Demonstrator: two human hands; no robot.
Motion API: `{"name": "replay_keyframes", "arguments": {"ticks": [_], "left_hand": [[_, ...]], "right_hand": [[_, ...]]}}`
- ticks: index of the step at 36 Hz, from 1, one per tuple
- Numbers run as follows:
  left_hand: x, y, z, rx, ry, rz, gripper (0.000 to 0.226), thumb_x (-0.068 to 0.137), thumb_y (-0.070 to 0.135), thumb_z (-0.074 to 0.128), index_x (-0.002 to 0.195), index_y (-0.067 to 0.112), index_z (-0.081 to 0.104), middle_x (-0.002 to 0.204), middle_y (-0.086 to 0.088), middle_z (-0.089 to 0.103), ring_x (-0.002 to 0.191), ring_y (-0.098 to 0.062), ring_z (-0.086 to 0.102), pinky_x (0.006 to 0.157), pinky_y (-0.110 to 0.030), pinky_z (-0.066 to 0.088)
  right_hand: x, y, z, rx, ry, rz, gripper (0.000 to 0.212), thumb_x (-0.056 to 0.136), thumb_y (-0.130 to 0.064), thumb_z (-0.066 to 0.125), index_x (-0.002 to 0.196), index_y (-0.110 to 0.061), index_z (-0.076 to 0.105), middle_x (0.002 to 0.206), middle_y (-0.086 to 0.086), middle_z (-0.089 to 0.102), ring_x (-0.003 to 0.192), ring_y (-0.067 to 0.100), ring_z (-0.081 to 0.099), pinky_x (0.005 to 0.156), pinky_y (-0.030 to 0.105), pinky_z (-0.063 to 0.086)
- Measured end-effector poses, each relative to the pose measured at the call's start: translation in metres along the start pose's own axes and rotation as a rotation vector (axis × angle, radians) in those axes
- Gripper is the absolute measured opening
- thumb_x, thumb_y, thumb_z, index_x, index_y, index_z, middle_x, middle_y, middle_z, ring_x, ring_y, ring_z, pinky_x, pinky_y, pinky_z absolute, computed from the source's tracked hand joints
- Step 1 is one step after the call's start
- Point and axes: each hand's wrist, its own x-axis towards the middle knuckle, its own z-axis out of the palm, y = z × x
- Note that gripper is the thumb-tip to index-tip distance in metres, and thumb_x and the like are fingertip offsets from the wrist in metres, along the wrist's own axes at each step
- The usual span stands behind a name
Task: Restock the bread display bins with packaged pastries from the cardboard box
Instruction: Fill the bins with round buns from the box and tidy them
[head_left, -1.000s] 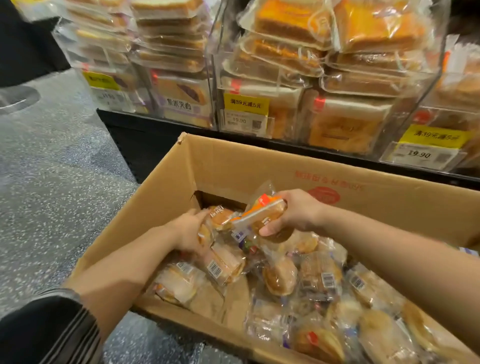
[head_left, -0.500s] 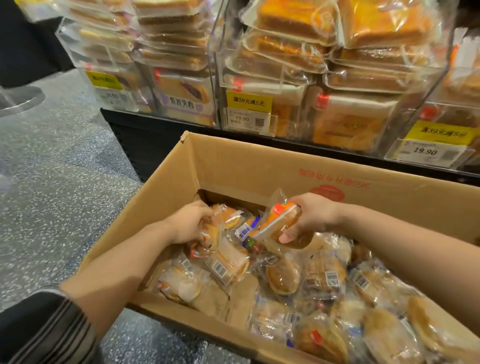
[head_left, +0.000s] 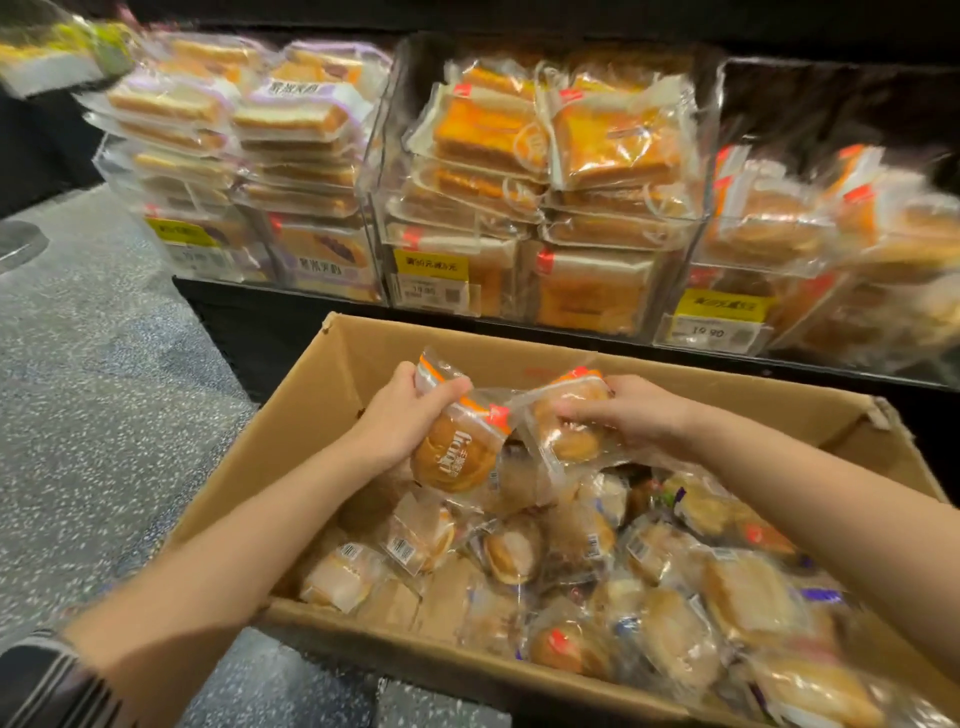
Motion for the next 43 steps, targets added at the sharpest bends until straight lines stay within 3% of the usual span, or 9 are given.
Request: {"name": "replay_keyframes", "arguments": {"ticks": [4,12,14,17,20,24,34,38,43], "left_hand": [[-0.013,0.049,0.013,0.004,0.016,0.023,0.073,0.074,0.079,0.050,0.102,0.013,0.060,0.094,-0.001,0.068,0.090,-0.018,0.065,0.088,-0.042,0.051],[-0.018,0.148,0.040,-0.128,-0.089,-0.080,0.092,0.066,0.085,0.050,0.123,0.013,0.063,0.117,-0.009,0.067,0.110,-0.026,0.061,0.104,-0.044,0.042],[-0.020,0.169,0.050,-0.263,-0.128,-0.107,0.085,0.071,0.080,0.052,0.125,0.014,0.061,0.108,-0.008,0.070,0.102,-0.023,0.065,0.097,-0.039,0.047],[-0.024,0.201,0.065,-0.395,-0.179,-0.078,0.052,0.089,0.063,0.045,0.121,0.022,0.056,0.092,-0.001,0.070,0.083,-0.013,0.065,0.067,-0.029,0.049],[-0.030,0.227,0.079,-0.569,-0.247,-0.100,0.059,0.089,0.064,0.044,0.125,0.018,0.056,0.099,-0.008,0.071,0.090,-0.022,0.068,0.070,-0.035,0.055],[-0.032,0.250,0.100,-0.823,-0.302,-0.139,0.054,0.092,0.062,0.041,0.119,0.020,0.060,0.108,-0.012,0.070,0.093,-0.028,0.068,0.062,-0.034,0.057],[-0.015,0.272,0.145,-1.069,-0.248,-0.136,0.010,0.090,0.008,0.052,0.094,0.014,0.058,0.097,-0.009,0.065,0.087,-0.024,0.063,0.076,-0.036,0.052],[-0.001,0.271,0.158,-1.105,-0.189,-0.061,0.038,0.089,0.012,0.061,0.127,0.011,0.054,0.117,-0.008,0.065,0.104,-0.021,0.062,0.086,-0.038,0.052],[0.014,0.269,0.168,-1.189,-0.118,-0.022,0.045,0.088,0.009,0.063,0.131,0.011,0.050,0.122,-0.011,0.064,0.108,-0.023,0.064,0.095,-0.045,0.050]], "right_hand": [[-0.035,-0.007,-0.027,-0.025,0.119,-0.007,0.027,0.086,-0.035,0.067,0.102,-0.013,0.068,0.097,0.004,0.071,0.074,0.008,0.067,0.058,0.015,0.051],[-0.112,-0.021,-0.107,0.029,0.337,-0.010,0.028,0.086,-0.033,0.067,0.106,-0.015,0.072,0.101,0.005,0.071,0.094,0.022,0.067,0.079,0.033,0.056],[-0.129,-0.027,-0.126,0.021,0.377,-0.011,0.027,0.086,-0.028,0.067,0.106,-0.011,0.072,0.109,0.014,0.070,0.101,0.030,0.066,0.090,0.042,0.054],[-0.153,-0.038,-0.154,-0.018,0.457,-0.016,0.036,0.075,-0.028,0.075,0.106,-0.009,0.070,0.105,0.014,0.071,0.089,0.023,0.067,0.078,0.035,0.057],[-0.174,-0.051,-0.176,-0.199,0.518,-0.081,0.025,0.075,-0.018,0.076,0.098,-0.011,0.070,0.095,0.006,0.070,0.081,0.014,0.064,0.070,0.021,0.053],[-0.191,-0.066,-0.201,-0.473,0.580,-0.052,0.037,0.072,-0.023,0.081,0.103,-0.015,0.064,0.099,0.002,0.063,0.095,0.019,0.061,0.081,0.030,0.052],[-0.205,-0.093,-0.247,-0.995,0.762,-0.127,0.045,0.067,-0.040,0.084,0.107,-0.028,0.068,0.098,-0.009,0.064,0.097,0.014,0.059,0.084,0.035,0.052],[-0.204,-0.097,-0.264,-1.121,0.789,-0.202,0.041,0.070,-0.035,0.082,0.105,-0.025,0.065,0.096,-0.005,0.066,0.092,0.018,0.060,0.075,0.032,0.049],[-0.199,-0.102,-0.287,-1.164,0.752,-0.318,0.036,0.076,-0.028,0.077,0.109,-0.022,0.062,0.100,-0.002,0.067,0.096,0.021,0.061,0.074,0.030,0.043]]}}
